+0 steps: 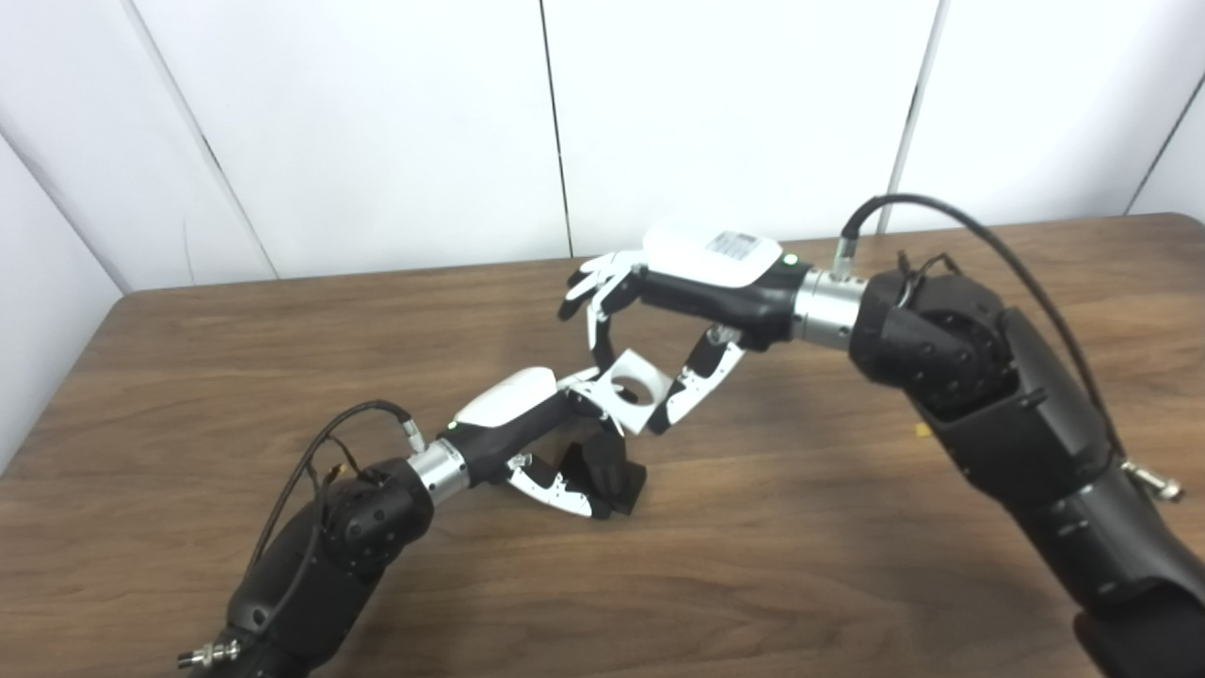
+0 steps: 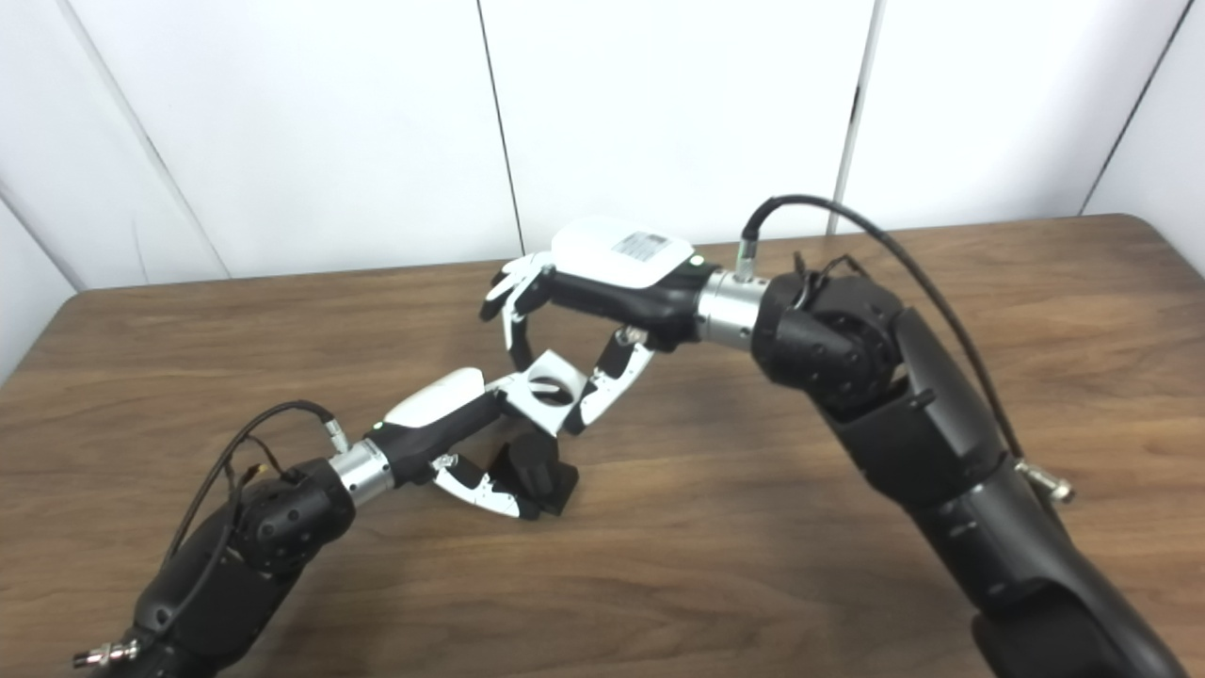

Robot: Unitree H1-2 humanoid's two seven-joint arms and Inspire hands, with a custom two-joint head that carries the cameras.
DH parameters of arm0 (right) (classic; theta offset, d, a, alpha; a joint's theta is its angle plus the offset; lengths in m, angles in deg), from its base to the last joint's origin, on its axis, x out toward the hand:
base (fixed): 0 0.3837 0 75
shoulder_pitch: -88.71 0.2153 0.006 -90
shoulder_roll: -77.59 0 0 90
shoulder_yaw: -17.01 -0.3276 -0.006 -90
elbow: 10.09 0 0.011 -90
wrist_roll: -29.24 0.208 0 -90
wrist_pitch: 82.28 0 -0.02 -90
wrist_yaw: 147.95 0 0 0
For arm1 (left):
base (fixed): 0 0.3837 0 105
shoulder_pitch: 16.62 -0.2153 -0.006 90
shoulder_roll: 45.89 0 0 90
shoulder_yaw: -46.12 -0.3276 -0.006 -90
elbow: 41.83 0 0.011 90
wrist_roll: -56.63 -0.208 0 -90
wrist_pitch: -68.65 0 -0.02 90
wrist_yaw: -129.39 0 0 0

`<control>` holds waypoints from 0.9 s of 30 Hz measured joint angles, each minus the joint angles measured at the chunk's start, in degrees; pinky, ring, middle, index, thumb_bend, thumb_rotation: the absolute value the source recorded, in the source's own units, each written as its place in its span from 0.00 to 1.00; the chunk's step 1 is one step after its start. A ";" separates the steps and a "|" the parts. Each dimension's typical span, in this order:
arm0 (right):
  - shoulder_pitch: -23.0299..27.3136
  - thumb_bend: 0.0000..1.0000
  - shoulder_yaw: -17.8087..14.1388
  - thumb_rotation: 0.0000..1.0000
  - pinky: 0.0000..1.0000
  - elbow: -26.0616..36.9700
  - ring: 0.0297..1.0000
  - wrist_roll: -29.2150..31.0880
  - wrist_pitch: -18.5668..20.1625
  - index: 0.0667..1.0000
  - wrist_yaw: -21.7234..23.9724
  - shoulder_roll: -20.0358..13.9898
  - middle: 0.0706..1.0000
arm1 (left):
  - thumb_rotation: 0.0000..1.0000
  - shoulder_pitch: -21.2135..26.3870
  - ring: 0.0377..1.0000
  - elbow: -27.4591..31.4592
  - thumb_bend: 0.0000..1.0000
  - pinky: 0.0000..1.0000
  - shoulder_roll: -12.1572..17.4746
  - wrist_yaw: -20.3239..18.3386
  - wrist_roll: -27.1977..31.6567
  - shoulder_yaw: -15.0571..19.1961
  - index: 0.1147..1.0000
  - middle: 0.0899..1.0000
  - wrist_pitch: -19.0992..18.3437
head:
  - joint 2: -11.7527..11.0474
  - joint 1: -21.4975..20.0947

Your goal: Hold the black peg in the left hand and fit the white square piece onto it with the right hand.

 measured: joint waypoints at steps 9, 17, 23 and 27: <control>-0.52 0.52 1.04 0.14 0.79 -2.92 0.89 -1.83 0.36 0.44 -0.79 2.66 0.80 | 0.08 0.00 0.98 0.05 0.52 0.89 -0.27 0.00 -0.09 0.04 0.42 0.87 -0.45 | 0.35 0.70; -0.52 0.52 1.84 0.14 0.80 -5.99 0.90 -3.02 0.20 0.44 -1.51 3.41 0.80 | 0.08 -0.03 0.98 0.56 0.52 0.91 -0.31 -0.13 -0.11 0.00 0.42 0.87 -1.41 | 0.44 1.41; -0.49 0.52 2.37 0.14 0.80 -7.37 0.90 -3.42 0.18 0.44 -1.53 3.50 0.80 | 0.08 -0.11 0.98 1.39 0.52 0.90 -0.30 -0.21 -0.68 -0.12 0.43 0.87 -2.19 | 0.53 1.76; -0.53 0.52 2.47 0.14 0.79 -8.20 0.90 -3.33 0.14 0.44 -1.54 3.53 0.80 | 0.07 -0.23 0.97 1.63 0.52 0.90 -0.30 -0.21 -0.73 -0.10 0.42 0.87 -2.38 | 0.70 1.85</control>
